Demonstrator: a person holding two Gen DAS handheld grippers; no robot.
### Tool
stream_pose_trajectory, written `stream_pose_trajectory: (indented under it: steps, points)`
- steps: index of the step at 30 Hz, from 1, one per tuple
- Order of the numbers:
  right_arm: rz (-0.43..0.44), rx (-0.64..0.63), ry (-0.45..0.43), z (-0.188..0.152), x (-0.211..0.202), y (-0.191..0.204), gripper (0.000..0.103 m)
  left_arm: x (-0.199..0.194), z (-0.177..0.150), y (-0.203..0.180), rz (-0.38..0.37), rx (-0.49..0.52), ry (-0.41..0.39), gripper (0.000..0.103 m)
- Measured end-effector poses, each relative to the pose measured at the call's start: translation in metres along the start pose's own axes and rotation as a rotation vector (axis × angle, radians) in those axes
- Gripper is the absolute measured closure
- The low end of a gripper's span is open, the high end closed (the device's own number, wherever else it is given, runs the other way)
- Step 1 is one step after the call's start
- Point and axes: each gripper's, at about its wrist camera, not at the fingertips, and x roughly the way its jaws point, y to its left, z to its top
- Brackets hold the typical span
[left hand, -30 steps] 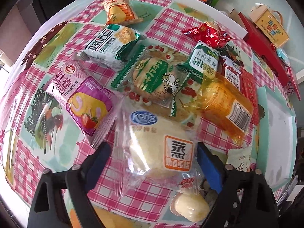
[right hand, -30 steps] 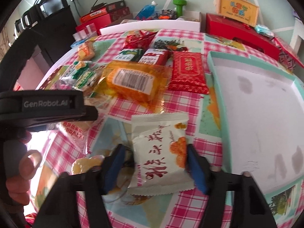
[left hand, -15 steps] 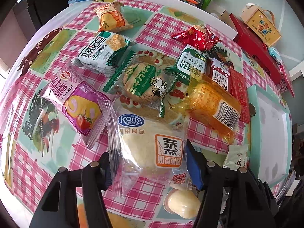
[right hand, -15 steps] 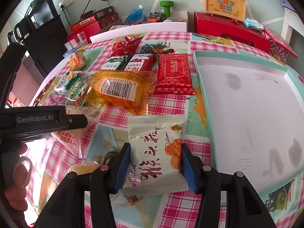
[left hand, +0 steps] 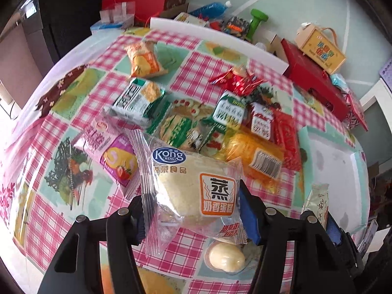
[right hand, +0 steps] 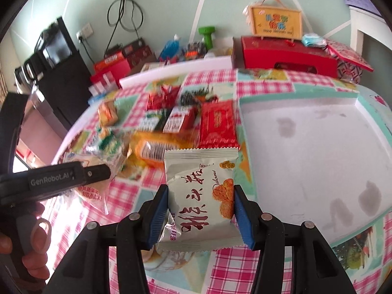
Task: Organize snacks
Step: 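Release the pastry packet in the tray while the left gripper places a wrapped bun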
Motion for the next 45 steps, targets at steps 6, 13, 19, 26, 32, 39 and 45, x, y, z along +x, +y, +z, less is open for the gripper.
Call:
stream_pose_trajectory:
  steps: [6, 13, 19, 26, 32, 39, 45]
  points:
    - [-0.118, 0.061, -0.069, 0.015, -0.016, -0.032, 0.048, -0.007, 0.005, -0.032, -0.052, 0.068, -0.07, 0.04]
    - [-0.282, 0.129, -0.125, 0.026, -0.031, -0.084, 0.048, 0.007, 0.006, -0.087, -0.15, 0.16, -0.055, 0.04]
    - [-0.368, 0.197, -0.143, 0.031, -0.04, -0.125, 0.048, 0.015, 0.01, -0.139, -0.186, 0.256, -0.071, 0.04]
    - [-0.449, 0.3, -0.147, 0.032, -0.041, -0.174, 0.048, 0.038, 0.01, -0.192, -0.216, 0.339, -0.057, 0.04]
    - [-0.475, 0.359, -0.132, 0.03, -0.037, -0.201, 0.048, 0.06, 0.009, -0.222, -0.229, 0.363, -0.034, 0.039]
    - [-0.481, 0.404, -0.122, 0.029, -0.033, -0.219, 0.048, 0.081, 0.006, -0.25, -0.219, 0.394, -0.017, 0.039]
    - [-0.493, 0.419, -0.099, 0.029, -0.031, -0.226, 0.03, 0.08, 0.005, -0.26, -0.199, 0.403, -0.055, 0.01]
